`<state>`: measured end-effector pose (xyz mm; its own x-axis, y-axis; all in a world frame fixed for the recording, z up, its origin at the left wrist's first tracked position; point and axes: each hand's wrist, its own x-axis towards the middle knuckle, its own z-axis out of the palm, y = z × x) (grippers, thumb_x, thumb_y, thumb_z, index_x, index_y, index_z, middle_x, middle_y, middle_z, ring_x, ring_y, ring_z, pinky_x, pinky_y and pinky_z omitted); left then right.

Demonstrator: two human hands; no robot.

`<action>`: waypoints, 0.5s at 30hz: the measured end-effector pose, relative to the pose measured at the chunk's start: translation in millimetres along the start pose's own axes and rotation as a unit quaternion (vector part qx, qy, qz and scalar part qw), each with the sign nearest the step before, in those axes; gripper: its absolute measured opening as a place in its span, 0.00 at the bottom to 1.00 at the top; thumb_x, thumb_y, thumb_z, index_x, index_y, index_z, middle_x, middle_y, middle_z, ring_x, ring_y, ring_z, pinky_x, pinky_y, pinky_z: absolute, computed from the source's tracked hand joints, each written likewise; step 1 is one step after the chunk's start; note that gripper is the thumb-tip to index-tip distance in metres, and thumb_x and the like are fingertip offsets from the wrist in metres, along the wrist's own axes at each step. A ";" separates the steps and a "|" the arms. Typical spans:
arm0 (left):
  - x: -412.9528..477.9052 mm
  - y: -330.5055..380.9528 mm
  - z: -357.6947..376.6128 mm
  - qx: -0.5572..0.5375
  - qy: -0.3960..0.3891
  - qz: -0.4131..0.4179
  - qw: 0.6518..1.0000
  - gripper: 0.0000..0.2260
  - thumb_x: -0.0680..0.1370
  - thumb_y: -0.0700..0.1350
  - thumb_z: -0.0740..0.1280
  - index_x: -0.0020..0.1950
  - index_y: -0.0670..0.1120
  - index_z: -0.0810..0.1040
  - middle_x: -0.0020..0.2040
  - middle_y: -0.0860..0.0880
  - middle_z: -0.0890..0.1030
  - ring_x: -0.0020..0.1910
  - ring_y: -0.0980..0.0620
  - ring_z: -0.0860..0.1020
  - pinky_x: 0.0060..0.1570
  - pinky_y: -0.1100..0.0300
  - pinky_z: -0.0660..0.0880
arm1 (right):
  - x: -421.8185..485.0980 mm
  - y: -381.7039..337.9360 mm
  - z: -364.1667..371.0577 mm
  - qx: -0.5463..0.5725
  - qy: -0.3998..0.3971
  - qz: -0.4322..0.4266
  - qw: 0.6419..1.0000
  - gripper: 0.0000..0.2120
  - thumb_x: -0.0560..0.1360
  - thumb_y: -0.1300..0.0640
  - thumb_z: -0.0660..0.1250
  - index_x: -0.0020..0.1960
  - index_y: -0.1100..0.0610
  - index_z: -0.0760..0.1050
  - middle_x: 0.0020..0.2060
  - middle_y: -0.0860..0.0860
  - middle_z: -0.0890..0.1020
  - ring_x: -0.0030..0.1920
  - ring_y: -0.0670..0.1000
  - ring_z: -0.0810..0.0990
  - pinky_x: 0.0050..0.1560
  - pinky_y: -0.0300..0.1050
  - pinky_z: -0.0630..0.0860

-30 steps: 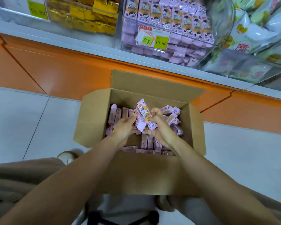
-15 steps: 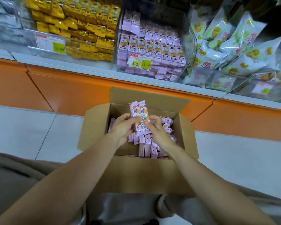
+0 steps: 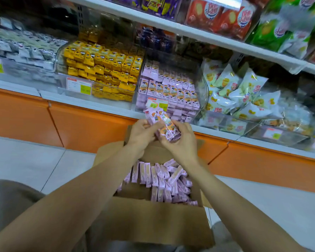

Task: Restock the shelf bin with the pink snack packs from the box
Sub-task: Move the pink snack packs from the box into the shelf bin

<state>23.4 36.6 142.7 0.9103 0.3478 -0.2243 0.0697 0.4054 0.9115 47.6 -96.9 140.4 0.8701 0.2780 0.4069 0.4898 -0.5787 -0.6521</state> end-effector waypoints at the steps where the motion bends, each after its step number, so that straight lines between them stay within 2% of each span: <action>1: 2.9 12.9 1.9 0.013 -0.011 0.044 0.999 0.07 0.76 0.45 0.71 0.44 0.44 0.74 0.41 0.46 0.81 0.40 0.48 0.81 0.37 0.64 0.79 | 14.2 -6.4 -4.3 0.005 0.014 -0.002 1.000 0.28 0.66 0.41 0.71 0.62 0.54 0.76 0.52 0.47 0.77 0.52 0.46 0.76 0.53 0.38 0.73; 3: 16.6 32.5 0.4 0.099 -0.032 0.158 0.982 0.04 0.79 0.47 0.66 0.49 0.47 0.74 0.46 0.48 0.80 0.48 0.49 0.80 0.49 0.56 0.79 | 47.8 -15.2 -11.8 0.031 0.035 0.015 0.999 0.25 0.68 0.46 0.72 0.61 0.55 0.76 0.53 0.47 0.78 0.53 0.45 0.76 0.51 0.30 0.70; 4: 26.2 40.8 -3.5 0.194 -0.027 0.232 0.953 0.06 0.80 0.48 0.64 0.54 0.47 0.75 0.51 0.50 0.80 0.53 0.50 0.79 0.55 0.54 0.76 | 66.0 -18.0 -15.3 0.040 0.047 0.023 0.998 0.23 0.69 0.50 0.73 0.61 0.56 0.75 0.53 0.47 0.78 0.52 0.45 0.75 0.50 0.29 0.70; 5: 37.8 48.3 -8.6 0.310 -0.009 0.307 0.900 0.11 0.79 0.49 0.62 0.59 0.46 0.74 0.57 0.50 0.79 0.58 0.50 0.77 0.59 0.52 0.73 | 84.5 -18.3 -17.9 0.040 0.057 0.034 0.997 0.22 0.69 0.52 0.73 0.61 0.56 0.75 0.53 0.47 0.78 0.50 0.45 0.75 0.49 0.32 0.71; 7: 63.4 60.4 -18.1 0.492 0.032 0.424 0.759 0.18 0.79 0.49 0.59 0.65 0.44 0.74 0.67 0.46 0.75 0.69 0.46 0.70 0.69 0.48 0.65 | 119.8 -17.2 -20.0 0.020 0.067 0.061 0.996 0.22 0.70 0.51 0.73 0.61 0.56 0.75 0.51 0.48 0.77 0.47 0.47 0.75 0.47 0.40 0.70; 9: 85.3 67.3 -25.7 0.625 0.019 0.440 0.644 0.21 0.80 0.48 0.59 0.71 0.43 0.69 0.75 0.42 0.65 0.77 0.43 0.58 0.76 0.46 0.50 | 152.4 -9.8 -15.7 -0.019 0.064 0.086 0.994 0.23 0.70 0.48 0.72 0.61 0.56 0.73 0.49 0.50 0.77 0.45 0.50 0.76 0.44 0.42 0.69; 10: 95.7 65.6 -29.0 0.676 0.007 0.424 0.602 0.23 0.81 0.49 0.58 0.74 0.42 0.65 0.77 0.42 0.60 0.78 0.43 0.52 0.76 0.47 0.46 | 167.2 -5.0 -11.4 -0.032 0.061 0.096 0.993 0.23 0.70 0.47 0.72 0.61 0.56 0.73 0.49 0.50 0.77 0.46 0.52 0.77 0.44 0.43 0.69; 11: 103.4 62.8 -32.0 0.707 0.001 0.411 0.576 0.24 0.82 0.50 0.56 0.76 0.42 0.62 0.78 0.42 0.56 0.78 0.43 0.48 0.77 0.47 0.44 | 182.1 -0.4 -6.4 -0.037 0.060 0.102 0.992 0.24 0.70 0.47 0.72 0.61 0.57 0.72 0.50 0.51 0.78 0.48 0.54 0.78 0.45 0.45 0.71; 12: 110.0 58.5 -35.1 0.717 -0.001 0.408 0.565 0.24 0.82 0.51 0.53 0.76 0.41 0.61 0.79 0.42 0.55 0.78 0.43 0.46 0.77 0.47 0.46 | 196.5 3.6 -0.9 -0.044 0.060 0.106 0.992 0.25 0.69 0.46 0.72 0.61 0.58 0.72 0.52 0.53 0.79 0.50 0.56 0.79 0.48 0.46 0.73; 15: 124.5 46.5 -41.7 0.703 -0.003 0.447 0.552 0.25 0.82 0.52 0.51 0.74 0.39 0.65 0.76 0.41 0.62 0.78 0.41 0.52 0.75 0.46 0.56 | 235.4 12.1 18.2 -0.074 0.060 0.123 0.988 0.29 0.69 0.46 0.73 0.62 0.61 0.70 0.55 0.58 0.80 0.55 0.59 0.78 0.51 0.47 0.73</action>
<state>122.9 134.1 142.8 0.8380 -0.1269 0.5307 -0.1642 -0.9861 0.0235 259.4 -24.6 216.6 0.9446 0.0278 0.3271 0.2443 -0.7249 -0.6440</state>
